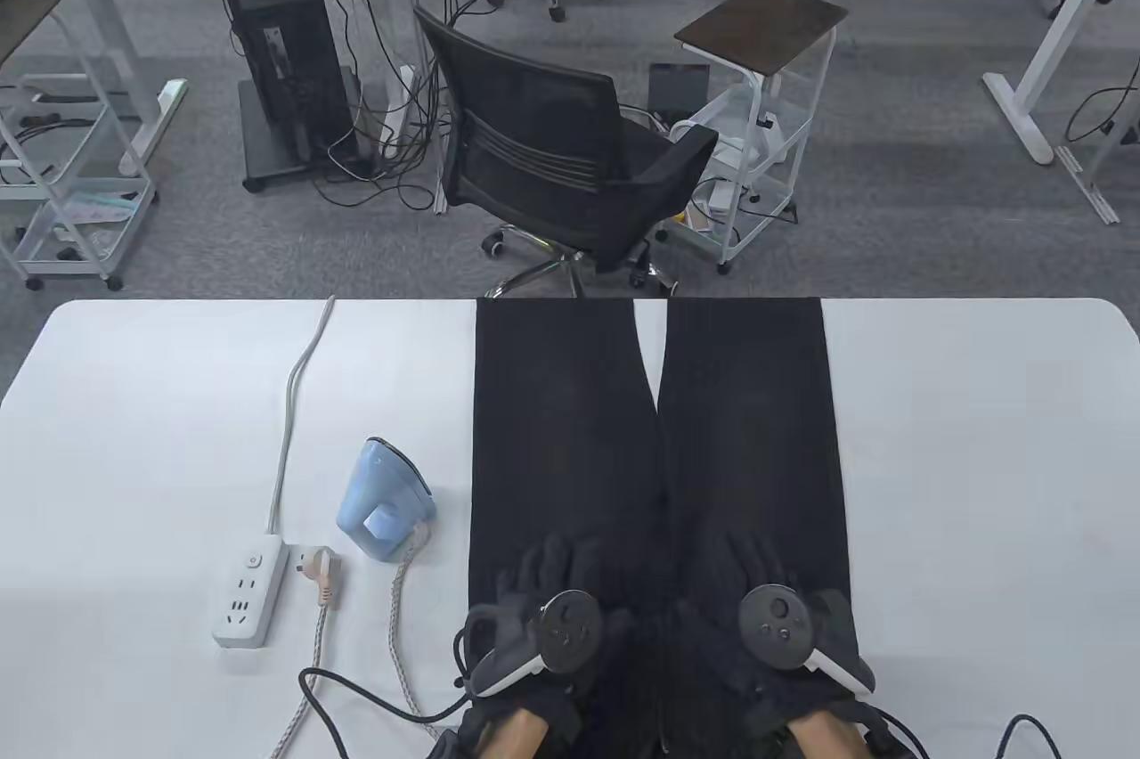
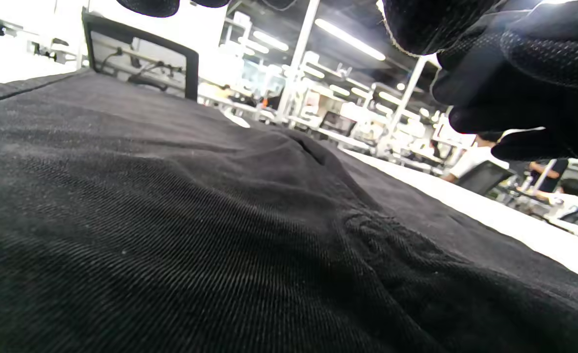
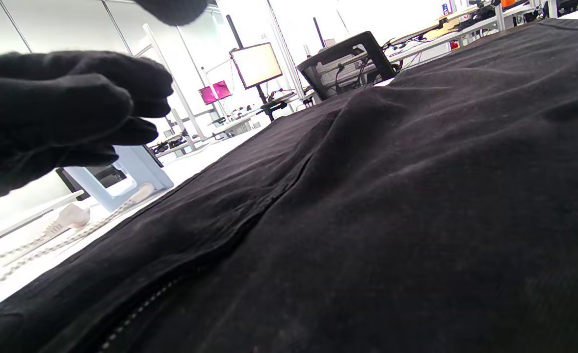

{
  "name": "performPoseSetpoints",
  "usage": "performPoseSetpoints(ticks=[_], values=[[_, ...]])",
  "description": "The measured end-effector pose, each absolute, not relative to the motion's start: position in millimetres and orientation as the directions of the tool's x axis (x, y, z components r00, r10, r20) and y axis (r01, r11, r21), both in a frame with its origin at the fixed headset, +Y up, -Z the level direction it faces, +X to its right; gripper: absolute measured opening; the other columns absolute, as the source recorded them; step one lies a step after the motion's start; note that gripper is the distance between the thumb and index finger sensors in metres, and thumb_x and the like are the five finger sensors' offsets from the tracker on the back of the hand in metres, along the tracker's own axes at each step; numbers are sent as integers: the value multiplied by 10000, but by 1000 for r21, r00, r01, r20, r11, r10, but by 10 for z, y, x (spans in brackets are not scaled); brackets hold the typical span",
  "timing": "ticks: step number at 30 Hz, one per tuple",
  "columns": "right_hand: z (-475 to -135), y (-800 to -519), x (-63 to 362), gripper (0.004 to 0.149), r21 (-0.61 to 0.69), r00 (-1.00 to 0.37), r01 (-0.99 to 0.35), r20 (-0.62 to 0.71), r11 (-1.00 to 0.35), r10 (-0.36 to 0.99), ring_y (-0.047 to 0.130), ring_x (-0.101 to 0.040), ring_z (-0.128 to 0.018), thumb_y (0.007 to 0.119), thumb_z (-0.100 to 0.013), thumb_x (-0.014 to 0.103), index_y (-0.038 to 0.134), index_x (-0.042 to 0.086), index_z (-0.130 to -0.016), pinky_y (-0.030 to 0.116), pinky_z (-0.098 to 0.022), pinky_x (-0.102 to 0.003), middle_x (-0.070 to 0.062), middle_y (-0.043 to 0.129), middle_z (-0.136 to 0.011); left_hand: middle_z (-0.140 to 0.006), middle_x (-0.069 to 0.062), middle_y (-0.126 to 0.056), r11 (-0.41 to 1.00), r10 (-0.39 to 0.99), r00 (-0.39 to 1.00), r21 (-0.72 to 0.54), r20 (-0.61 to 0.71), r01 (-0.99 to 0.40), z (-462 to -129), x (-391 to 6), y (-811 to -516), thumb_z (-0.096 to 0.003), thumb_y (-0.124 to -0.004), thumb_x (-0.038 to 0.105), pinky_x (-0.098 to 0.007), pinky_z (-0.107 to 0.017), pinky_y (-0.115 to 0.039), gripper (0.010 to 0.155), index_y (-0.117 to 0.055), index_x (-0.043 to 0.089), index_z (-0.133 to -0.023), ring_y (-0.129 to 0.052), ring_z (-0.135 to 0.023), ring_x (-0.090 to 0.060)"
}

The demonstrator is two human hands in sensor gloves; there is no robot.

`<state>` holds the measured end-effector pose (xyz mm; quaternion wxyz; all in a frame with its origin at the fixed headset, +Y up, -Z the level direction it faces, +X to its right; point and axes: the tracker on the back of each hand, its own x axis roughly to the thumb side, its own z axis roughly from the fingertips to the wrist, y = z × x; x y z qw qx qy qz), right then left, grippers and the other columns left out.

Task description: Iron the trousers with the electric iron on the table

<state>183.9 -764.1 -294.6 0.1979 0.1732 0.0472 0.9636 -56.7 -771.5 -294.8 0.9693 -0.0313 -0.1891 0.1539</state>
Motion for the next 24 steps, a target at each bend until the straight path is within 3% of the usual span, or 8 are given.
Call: performPoseSetpoints(ticks=[13,19,24], values=[[-2927,-7599,1806,793,168,-847,-372,340,-913,408,289,-655,-1005,540,-645,512,159,22,-1138,393,-603,-822,-358,191,-1163,-1173,-394,-268,957,291,891,-86,348,-278,-2954,-596,-7680,-622,-685,555,-839,-622,-403,869,-298,10,-1176,-384,-1024,-670],[-2910,-7601,1792,791,191,-841,-365,352,-911,411,301,-654,-1005,540,-644,512,161,24,-1137,396,-601,-821,-358,208,-1164,-1173,-388,-317,975,184,929,58,320,-213,-2900,-664,-7499,-620,-701,536,-833,-627,-418,836,-368,2,-1171,-420,-1024,-660],[-2897,-7604,1779,790,198,-832,-377,358,-905,425,304,-654,-1006,540,-644,513,163,25,-1138,393,-599,-824,-356,223,-1166,-1176,-391,-301,958,119,976,237,182,-161,-2847,-1011,-7128,-621,-714,524,-839,-631,-407,856,-341,-16,-1170,-409,-1027,-667]])
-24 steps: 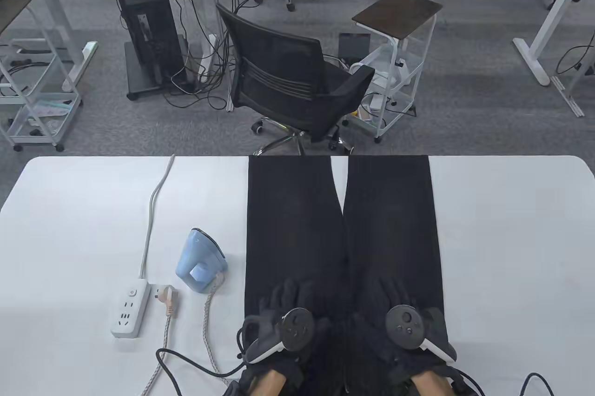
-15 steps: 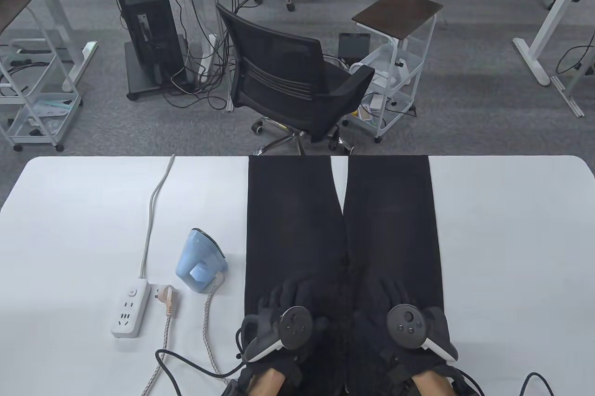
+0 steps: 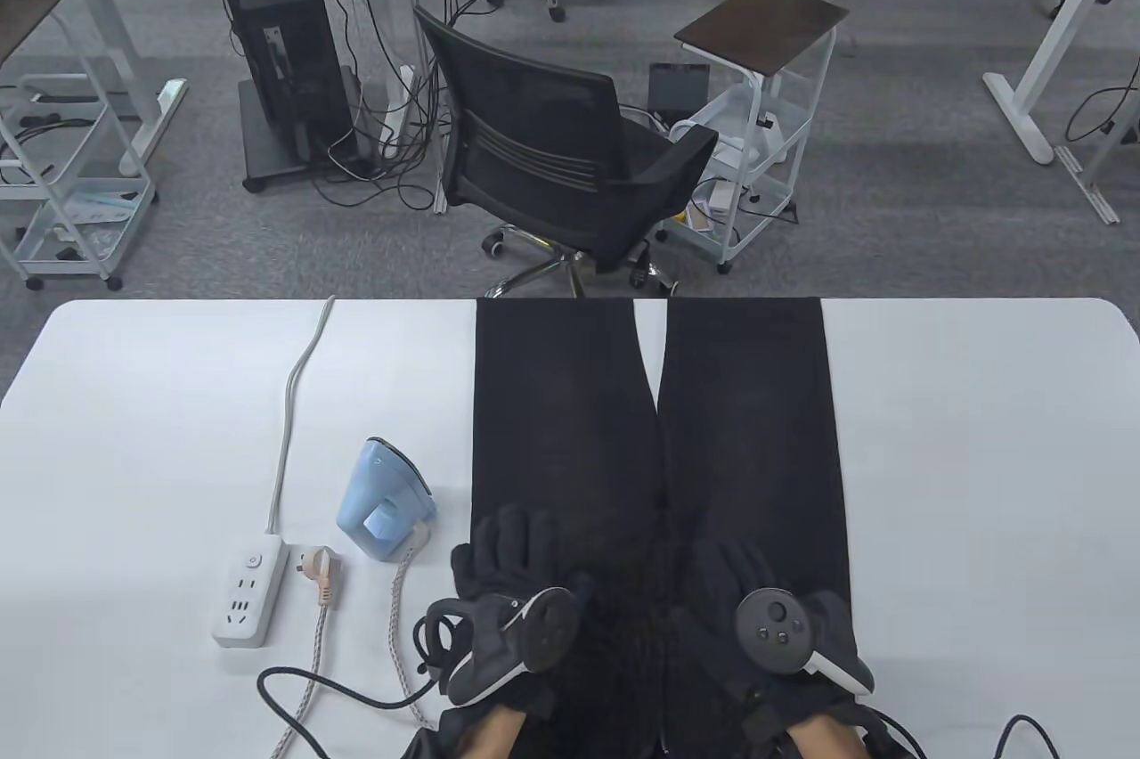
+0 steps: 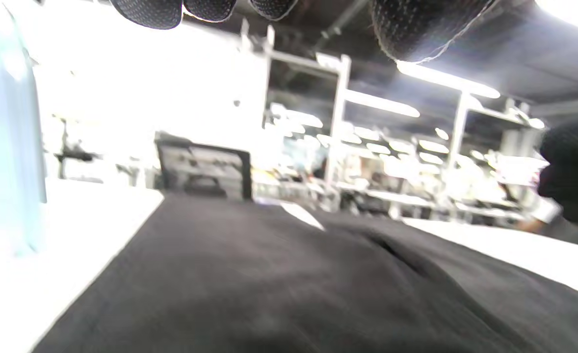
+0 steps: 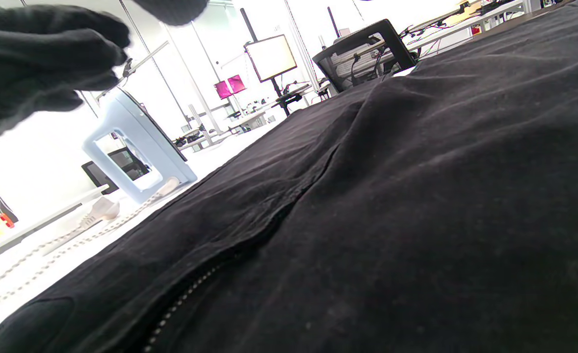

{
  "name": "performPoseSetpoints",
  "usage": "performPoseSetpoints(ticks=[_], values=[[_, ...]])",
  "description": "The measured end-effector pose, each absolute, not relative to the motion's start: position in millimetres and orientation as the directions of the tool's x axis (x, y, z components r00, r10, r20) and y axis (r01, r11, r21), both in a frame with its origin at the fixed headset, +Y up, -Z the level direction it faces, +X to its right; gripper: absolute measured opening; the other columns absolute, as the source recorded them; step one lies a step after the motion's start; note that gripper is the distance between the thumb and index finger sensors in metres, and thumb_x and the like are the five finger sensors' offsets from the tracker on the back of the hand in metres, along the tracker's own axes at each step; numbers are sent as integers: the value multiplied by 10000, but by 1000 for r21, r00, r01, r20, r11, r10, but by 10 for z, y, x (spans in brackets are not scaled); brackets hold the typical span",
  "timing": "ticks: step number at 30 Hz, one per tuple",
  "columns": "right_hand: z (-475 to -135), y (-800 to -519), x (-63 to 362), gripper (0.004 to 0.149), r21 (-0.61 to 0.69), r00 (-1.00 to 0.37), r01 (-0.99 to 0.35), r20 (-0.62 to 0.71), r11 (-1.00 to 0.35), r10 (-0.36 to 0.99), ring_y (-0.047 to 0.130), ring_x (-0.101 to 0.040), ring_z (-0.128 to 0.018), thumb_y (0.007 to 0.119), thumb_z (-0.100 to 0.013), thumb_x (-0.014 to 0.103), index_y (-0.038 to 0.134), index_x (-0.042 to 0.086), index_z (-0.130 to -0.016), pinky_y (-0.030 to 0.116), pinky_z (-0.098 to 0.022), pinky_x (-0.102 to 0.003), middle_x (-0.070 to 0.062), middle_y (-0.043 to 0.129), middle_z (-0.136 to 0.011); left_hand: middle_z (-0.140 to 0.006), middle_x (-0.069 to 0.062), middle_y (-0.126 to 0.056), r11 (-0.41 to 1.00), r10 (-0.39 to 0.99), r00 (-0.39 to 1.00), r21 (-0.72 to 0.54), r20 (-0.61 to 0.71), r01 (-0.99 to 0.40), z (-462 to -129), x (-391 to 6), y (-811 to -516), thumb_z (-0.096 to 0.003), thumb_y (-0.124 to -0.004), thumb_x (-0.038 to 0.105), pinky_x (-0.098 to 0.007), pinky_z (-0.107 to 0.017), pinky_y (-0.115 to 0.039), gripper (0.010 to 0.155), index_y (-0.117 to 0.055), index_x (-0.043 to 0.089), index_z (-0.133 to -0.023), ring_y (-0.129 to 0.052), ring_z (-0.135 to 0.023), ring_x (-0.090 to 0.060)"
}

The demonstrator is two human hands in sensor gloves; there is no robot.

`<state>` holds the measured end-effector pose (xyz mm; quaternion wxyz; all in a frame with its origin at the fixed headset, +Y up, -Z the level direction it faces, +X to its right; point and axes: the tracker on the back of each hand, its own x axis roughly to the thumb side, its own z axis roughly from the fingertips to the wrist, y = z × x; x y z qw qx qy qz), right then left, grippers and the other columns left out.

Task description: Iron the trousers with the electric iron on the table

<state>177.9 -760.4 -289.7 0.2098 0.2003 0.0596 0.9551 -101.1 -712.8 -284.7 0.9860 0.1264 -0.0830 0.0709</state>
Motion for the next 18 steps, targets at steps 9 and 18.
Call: performPoseSetpoints(ticks=[9,18], values=[[-2916,-7623,1744,792,221,-829,-364,365,-905,423,306,-652,-1007,540,-643,513,161,25,-1138,391,-598,-825,-356,226,-1166,-1172,-407,-203,972,93,996,217,-10,-89,-2768,-2076,-6774,-620,-733,519,-840,-641,-383,927,-247,-50,-1166,-348,-1035,-673],[-2916,-7628,1702,794,233,-821,-358,382,-904,424,306,-654,-1005,540,-643,514,158,23,-1137,390,-595,-826,-357,227,-1166,-1162,-416,-214,995,-54,977,-89,-206,36,-3144,-2638,-7313,-607,-766,510,-794,-662,-454,944,-256,-60,-1160,-410,-1032,-643]])
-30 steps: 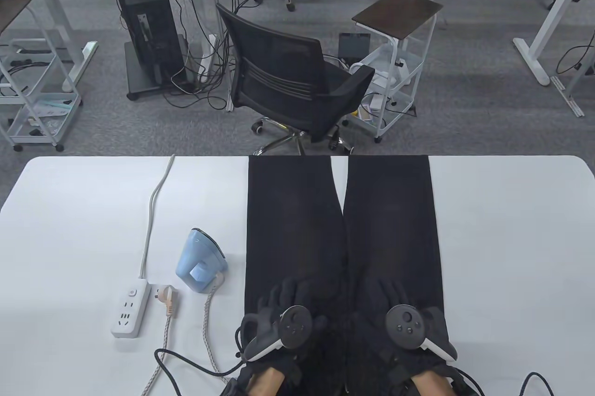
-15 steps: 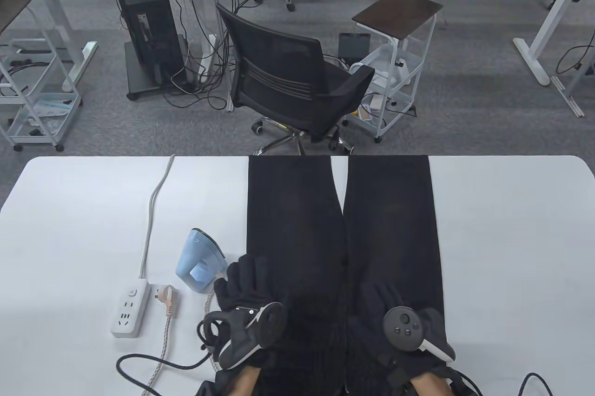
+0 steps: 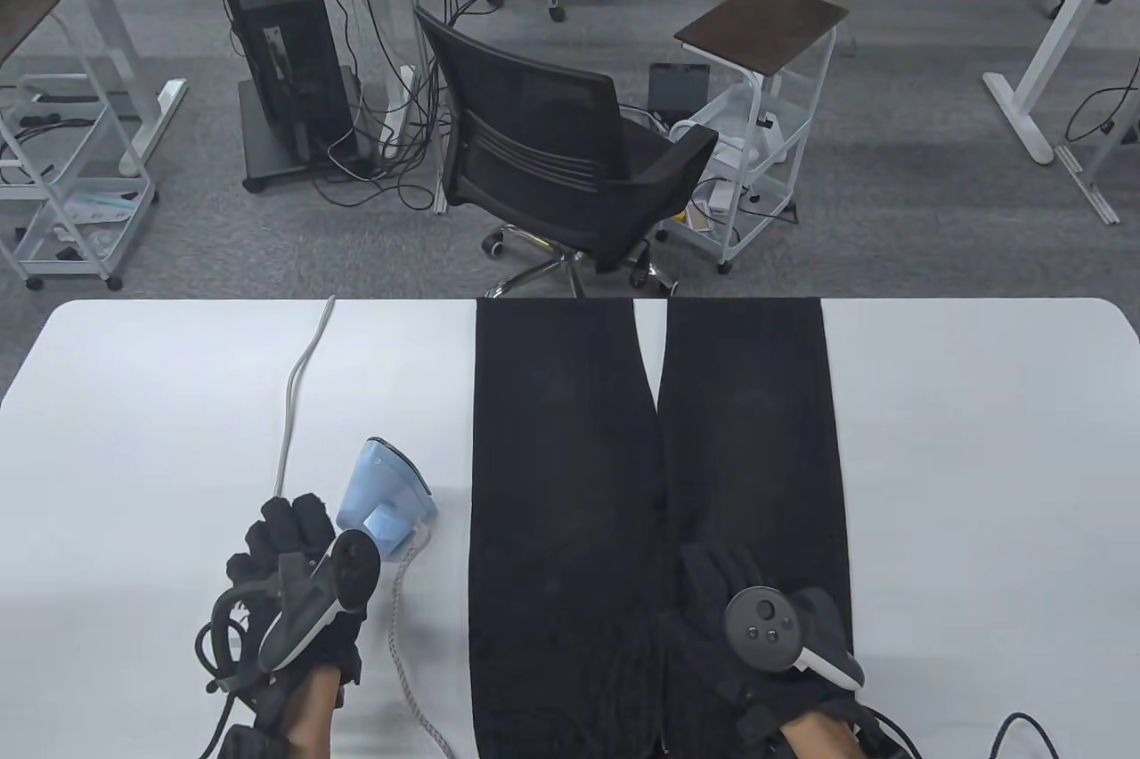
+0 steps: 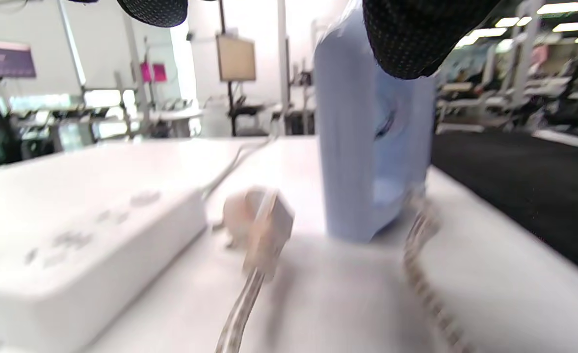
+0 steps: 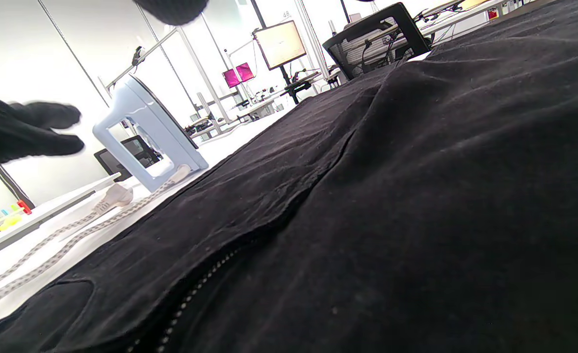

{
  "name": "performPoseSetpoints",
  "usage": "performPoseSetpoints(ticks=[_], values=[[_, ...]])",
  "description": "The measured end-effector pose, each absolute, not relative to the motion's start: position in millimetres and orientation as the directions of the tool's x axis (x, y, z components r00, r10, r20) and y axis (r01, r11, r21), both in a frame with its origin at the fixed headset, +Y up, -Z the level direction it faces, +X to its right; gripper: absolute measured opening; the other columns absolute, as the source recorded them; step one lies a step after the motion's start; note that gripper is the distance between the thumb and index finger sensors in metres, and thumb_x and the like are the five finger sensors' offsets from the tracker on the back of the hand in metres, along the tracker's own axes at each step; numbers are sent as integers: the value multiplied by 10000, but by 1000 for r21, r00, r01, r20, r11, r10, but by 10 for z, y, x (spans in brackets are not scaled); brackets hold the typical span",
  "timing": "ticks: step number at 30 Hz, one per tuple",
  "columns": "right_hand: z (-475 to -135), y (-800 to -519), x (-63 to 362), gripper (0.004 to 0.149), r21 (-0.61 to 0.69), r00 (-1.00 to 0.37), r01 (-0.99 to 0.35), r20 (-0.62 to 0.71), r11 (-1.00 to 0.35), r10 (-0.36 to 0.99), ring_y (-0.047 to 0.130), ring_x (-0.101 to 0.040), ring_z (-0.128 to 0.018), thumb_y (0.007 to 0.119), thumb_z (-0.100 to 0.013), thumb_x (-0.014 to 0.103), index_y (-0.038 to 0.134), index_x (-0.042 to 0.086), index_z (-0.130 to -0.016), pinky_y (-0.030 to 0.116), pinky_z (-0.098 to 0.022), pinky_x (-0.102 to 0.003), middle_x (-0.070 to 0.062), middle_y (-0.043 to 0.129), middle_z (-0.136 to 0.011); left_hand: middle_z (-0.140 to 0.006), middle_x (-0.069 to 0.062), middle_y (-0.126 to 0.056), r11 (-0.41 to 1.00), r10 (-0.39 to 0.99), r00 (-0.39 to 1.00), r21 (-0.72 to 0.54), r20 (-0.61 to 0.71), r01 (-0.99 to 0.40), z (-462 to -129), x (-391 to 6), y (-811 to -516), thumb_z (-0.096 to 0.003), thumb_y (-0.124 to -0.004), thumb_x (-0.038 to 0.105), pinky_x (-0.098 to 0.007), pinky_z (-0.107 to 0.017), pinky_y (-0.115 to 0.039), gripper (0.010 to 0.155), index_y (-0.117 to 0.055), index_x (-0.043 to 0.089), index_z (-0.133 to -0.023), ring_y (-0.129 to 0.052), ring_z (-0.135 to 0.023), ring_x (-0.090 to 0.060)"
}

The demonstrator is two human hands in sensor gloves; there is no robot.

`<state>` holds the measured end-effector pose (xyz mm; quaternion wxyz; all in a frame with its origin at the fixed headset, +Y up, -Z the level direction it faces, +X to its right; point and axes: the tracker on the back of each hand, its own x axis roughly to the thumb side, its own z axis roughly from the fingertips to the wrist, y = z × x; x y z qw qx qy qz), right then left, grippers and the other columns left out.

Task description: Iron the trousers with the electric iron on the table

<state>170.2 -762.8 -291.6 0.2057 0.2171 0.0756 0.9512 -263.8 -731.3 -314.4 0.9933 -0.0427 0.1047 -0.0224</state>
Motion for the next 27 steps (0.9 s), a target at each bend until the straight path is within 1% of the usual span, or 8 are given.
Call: performPoseSetpoints(ticks=[6,10,12,15,18,22,25,27], values=[[-2917,-7627,1703,795,251,-815,-359,385,-899,433,307,-654,-1006,540,-643,513,154,23,-1136,392,-595,-825,-356,227,-1166,-1158,-403,-300,976,-120,965,-205,-234,72,-3441,-2742,-7697,-606,-758,503,-717,-665,-563,906,-303,-56,-1155,-534,-1009,-585],[-2916,-7626,1699,794,253,-811,-359,391,-898,434,310,-654,-1005,539,-643,513,153,24,-1135,393,-595,-824,-357,228,-1166,-1157,-396,-312,949,-151,961,-307,-233,75,-3566,-2739,-7915,-611,-752,489,-683,-662,-591,875,-324,-44,-1156,-554,-995,-561],[-2915,-7629,1694,796,256,-809,-357,396,-898,434,312,-652,-1006,539,-643,514,151,24,-1136,394,-596,-824,-358,229,-1166,-1155,-386,-333,942,-209,953,-309,-222,134,-3607,-2712,-7981,-614,-748,474,-663,-656,-596,828,-372,-27,-1156,-533,-969,-561],[-2912,-7635,1684,793,268,-805,-352,403,-897,436,312,-652,-1007,539,-643,514,155,26,-1136,395,-595,-824,-356,231,-1167,-1147,-340,-436,922,-284,944,-319,-169,220,-3647,-2639,-8036,-625,-726,449,-626,-649,-633,752,-412,14,-1152,-600,-943,-510],[-2907,-7637,1677,794,272,-802,-349,408,-897,436,312,-654,-1006,539,-642,515,155,26,-1136,395,-595,-824,-357,235,-1167,-1122,-325,-545,932,-258,947,-306,-191,192,-3650,-2629,-8042,-625,-738,406,-590,-616,-722,693,-484,13,-1137,-701,-908,-497],[-2903,-7637,1673,795,270,-799,-349,414,-897,436,315,-652,-1006,538,-643,515,153,26,-1136,396,-595,-823,-356,235,-1167,-1134,-361,-541,940,-172,960,-328,-222,92,-3621,-2641,-8067,-623,-772,388,-589,-613,-794,704,-487,5,-1141,-757,-912,-563],[-2901,-7637,1671,794,268,-798,-350,416,-897,436,315,-652,-1007,538,-643,515,155,25,-1136,397,-596,-823,-356,235,-1167,-1135,-409,-488,944,-90,967,-331,-237,7,-3573,-2643,-8045,-601,-846,324,-589,-624,-815,736,-479,-18,-1140,-740,-929,-605],[-2899,-7639,1667,794,269,-797,-350,417,-897,436,316,-653,-1006,538,-643,514,153,26,-1136,397,-595,-823,-355,236,-1167,-1143,-430,-405,922,-64,973,-387,-223,-28,-3554,-2630,-8020,-587,-879,314,-580,-649,-799,798,-424,-19,-1152,-686,-961,-621]])
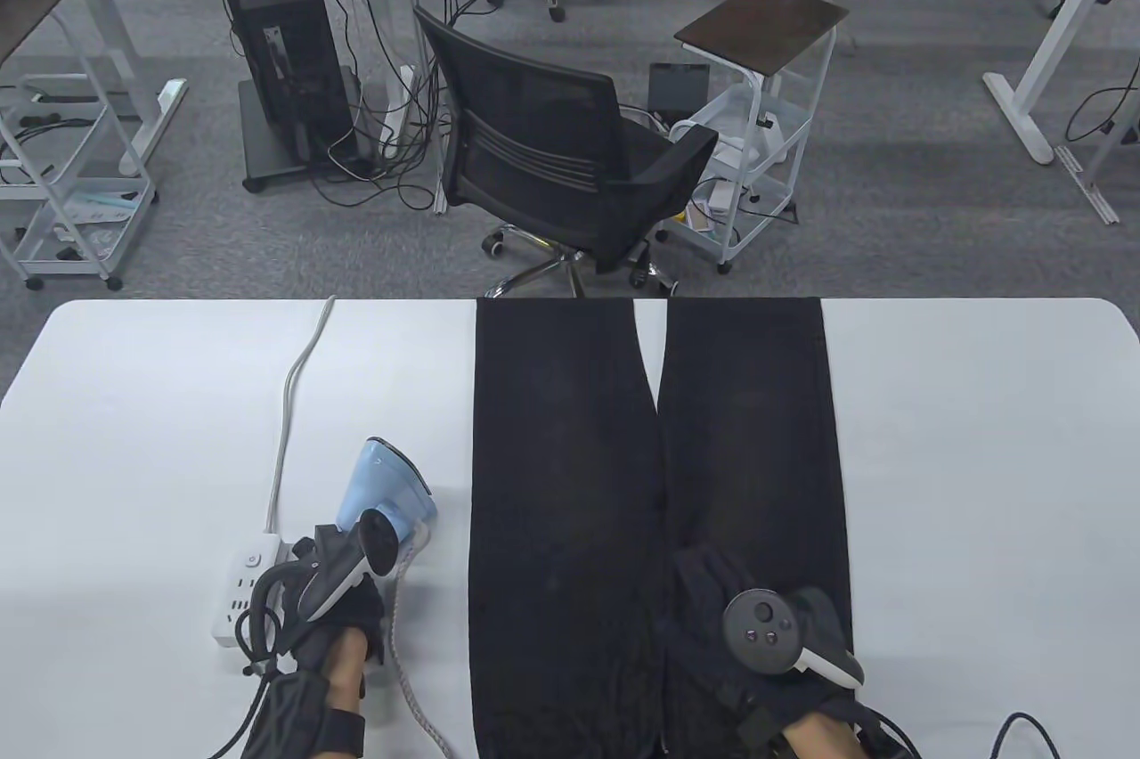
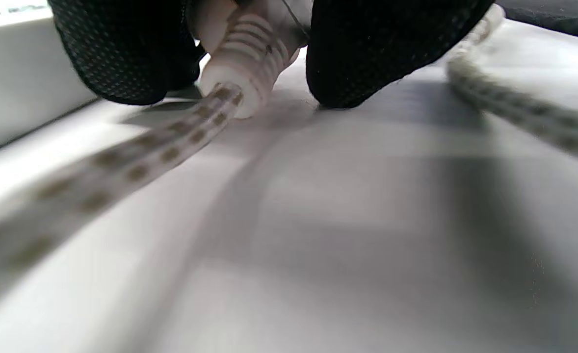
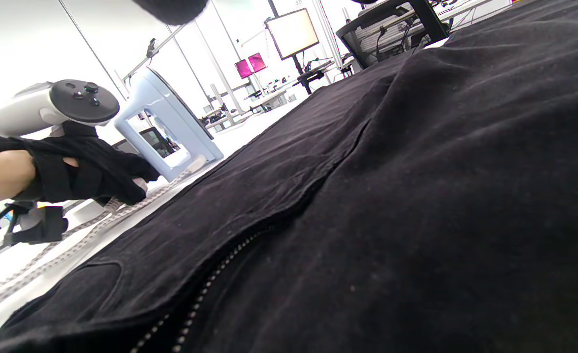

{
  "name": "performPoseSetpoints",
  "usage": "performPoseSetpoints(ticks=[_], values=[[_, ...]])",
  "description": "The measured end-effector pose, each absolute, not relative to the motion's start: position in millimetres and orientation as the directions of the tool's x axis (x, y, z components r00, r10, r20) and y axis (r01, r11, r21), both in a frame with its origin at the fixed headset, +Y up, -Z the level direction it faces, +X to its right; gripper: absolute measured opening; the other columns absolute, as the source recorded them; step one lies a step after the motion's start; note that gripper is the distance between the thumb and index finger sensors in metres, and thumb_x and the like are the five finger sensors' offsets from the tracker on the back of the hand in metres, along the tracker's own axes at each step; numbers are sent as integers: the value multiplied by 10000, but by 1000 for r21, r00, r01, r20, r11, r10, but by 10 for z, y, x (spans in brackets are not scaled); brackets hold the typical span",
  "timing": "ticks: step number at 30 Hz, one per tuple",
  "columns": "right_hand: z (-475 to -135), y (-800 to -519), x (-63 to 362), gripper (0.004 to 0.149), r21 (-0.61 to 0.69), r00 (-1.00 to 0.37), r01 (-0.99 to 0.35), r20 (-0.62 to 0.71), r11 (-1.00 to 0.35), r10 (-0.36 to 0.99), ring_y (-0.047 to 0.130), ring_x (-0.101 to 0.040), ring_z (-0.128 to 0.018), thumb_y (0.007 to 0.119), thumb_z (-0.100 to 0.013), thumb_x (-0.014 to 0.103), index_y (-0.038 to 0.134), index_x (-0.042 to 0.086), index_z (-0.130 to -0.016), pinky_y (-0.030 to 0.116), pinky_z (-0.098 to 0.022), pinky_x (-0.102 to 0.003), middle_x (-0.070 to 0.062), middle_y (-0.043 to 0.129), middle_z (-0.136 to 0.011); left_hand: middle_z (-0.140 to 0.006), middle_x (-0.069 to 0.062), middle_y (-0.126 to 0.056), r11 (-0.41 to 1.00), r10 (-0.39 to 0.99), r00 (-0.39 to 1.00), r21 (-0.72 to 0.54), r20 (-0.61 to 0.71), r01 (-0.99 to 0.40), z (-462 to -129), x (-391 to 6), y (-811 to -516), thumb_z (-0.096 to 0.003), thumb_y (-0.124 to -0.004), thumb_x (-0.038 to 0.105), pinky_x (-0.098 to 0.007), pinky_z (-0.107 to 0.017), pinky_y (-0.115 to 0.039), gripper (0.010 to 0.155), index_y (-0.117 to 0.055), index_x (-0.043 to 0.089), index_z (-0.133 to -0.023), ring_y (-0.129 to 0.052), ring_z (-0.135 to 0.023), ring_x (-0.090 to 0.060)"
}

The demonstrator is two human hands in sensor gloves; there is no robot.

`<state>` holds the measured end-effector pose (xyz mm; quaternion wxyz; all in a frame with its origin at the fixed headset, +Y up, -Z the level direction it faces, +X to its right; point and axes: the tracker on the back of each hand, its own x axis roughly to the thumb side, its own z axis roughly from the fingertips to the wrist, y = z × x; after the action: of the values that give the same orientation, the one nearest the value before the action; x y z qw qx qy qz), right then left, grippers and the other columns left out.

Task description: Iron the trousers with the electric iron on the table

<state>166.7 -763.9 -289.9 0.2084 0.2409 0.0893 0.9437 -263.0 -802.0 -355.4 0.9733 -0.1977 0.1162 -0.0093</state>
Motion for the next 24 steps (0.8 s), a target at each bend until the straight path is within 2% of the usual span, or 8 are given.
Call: performPoseSetpoints(ticks=[2,4,7,9,12,18,21,24], values=[[-2897,-7639,1664,795,269,-797,-349,419,-897,436,314,-652,-1007,538,-642,515,152,26,-1136,398,-595,-823,-356,236,-1167,-1134,-451,-379,916,-71,972,-401,-222,-25,-3524,-2623,-8009,-574,-902,298,-568,-657,-796,846,-383,-36,-1153,-674,-970,-626],[-2894,-7638,1662,794,269,-795,-350,421,-897,436,317,-651,-1006,539,-643,514,152,26,-1136,398,-595,-823,-355,237,-1167,-1112,-464,-460,919,-147,963,-391,-227,48,-3488,-2592,-7984,-560,-928,299,-535,-635,-864,859,-407,-56,-1143,-774,-936,-614],[-2891,-7639,1658,795,268,-793,-350,425,-898,436,317,-652,-1007,538,-643,515,152,25,-1136,398,-596,-823,-356,236,-1167,-1068,-448,-644,898,-329,921,-372,-207,237,-3441,-2536,-7977,-539,-951,249,-440,-556,-991,786,-525,-50,-1127,-980,-840,-516],[-2890,-7639,1658,795,268,-793,-350,426,-898,436,318,-651,-1007,539,-642,515,151,26,-1136,398,-596,-823,-357,236,-1167,-1050,-444,-696,902,-348,913,-342,-211,265,-3398,-2524,-7943,-545,-931,227,-417,-526,-1018,731,-568,-36,-1122,-1044,-793,-463],[-2888,-7643,1653,795,272,-791,-347,429,-897,436,318,-652,-1007,538,-642,515,150,26,-1135,398,-596,-823,-356,236,-1168,-1006,-406,-808,939,-295,925,-250,-238,235,-3330,-2539,-7819,-549,-912,200,-412,-465,-1046,629,-672,5,-1097,-1106,-720,-397],[-2884,-7643,1641,795,280,-788,-344,433,-896,437,319,-652,-1007,538,-643,515,149,26,-1135,398,-596,-822,-355,236,-1168,-962,-352,-881,985,-156,946,-116,-284,128,-3168,-2775,-7319,-521,-926,201,-414,-468,-1048,589,-749,30,-1057,-1111,-718,-351],[-2880,-7643,1634,796,280,-787,-343,435,-897,437,320,-652,-1006,537,-643,515,147,25,-1134,400,-595,-823,-356,237,-1167,-965,-318,-867,996,-76,950,-61,-303,61,-3087,-2964,-7077,-521,-916,201,-437,-484,-1010,579,-745,54,-1054,-1073,-733,-342],[-2878,-7648,1624,797,284,-786,-341,436,-896,437,321,-651,-1007,537,-643,515,145,25,-1134,400,-596,-822,-354,237,-1167,-979,-302,-805,999,15,936,-40,-353,-32,-3001,-3183,-6885,-531,-891,200,-516,-535,-917,586,-694,80,-1069,-997,-761,-347]])
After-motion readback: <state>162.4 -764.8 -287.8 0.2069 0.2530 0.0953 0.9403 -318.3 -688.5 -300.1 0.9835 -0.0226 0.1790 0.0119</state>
